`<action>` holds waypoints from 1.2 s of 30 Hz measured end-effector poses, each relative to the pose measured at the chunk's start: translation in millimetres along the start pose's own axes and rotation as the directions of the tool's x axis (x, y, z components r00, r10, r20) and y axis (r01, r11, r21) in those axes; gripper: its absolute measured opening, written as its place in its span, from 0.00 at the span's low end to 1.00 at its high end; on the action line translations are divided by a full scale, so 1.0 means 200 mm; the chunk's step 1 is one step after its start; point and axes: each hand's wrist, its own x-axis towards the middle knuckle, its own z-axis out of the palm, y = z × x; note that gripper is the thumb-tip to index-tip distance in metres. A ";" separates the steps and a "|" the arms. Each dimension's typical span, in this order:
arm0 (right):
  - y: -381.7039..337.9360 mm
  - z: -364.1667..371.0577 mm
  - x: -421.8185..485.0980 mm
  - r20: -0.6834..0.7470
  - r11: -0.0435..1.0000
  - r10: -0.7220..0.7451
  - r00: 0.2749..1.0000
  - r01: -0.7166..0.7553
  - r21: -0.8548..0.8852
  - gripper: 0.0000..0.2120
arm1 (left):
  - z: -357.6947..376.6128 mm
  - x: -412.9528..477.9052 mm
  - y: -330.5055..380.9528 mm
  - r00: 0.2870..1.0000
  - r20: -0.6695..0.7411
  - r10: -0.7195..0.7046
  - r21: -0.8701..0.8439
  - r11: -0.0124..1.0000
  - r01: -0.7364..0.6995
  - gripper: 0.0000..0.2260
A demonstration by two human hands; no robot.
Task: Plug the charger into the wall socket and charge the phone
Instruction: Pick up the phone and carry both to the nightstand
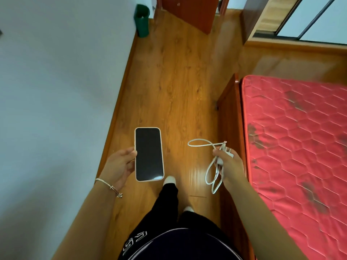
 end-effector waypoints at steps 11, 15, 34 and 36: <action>-0.24 0.28 0.24 -0.019 1.000 -0.008 1.000 0.008 -0.004 0.04 | 0.00 0.35 0.40 0.996 0.012 0.086 0.109 0.990 -0.087 0.12; -0.31 0.33 0.37 -0.025 0.999 0.010 1.000 -0.011 -0.039 0.04 | 0.05 0.47 0.48 0.996 0.036 0.078 0.079 0.994 -0.080 0.08; -0.85 0.51 1.15 0.099 0.996 0.065 0.993 -0.058 -0.068 0.04 | 0.46 0.98 0.96 0.997 -0.051 -0.057 -0.042 0.998 0.055 0.14; -0.88 0.52 1.22 0.093 0.995 0.082 0.992 -0.076 -0.063 0.04 | 0.49 1.04 1.02 0.998 -0.044 -0.052 -0.043 0.998 0.050 0.14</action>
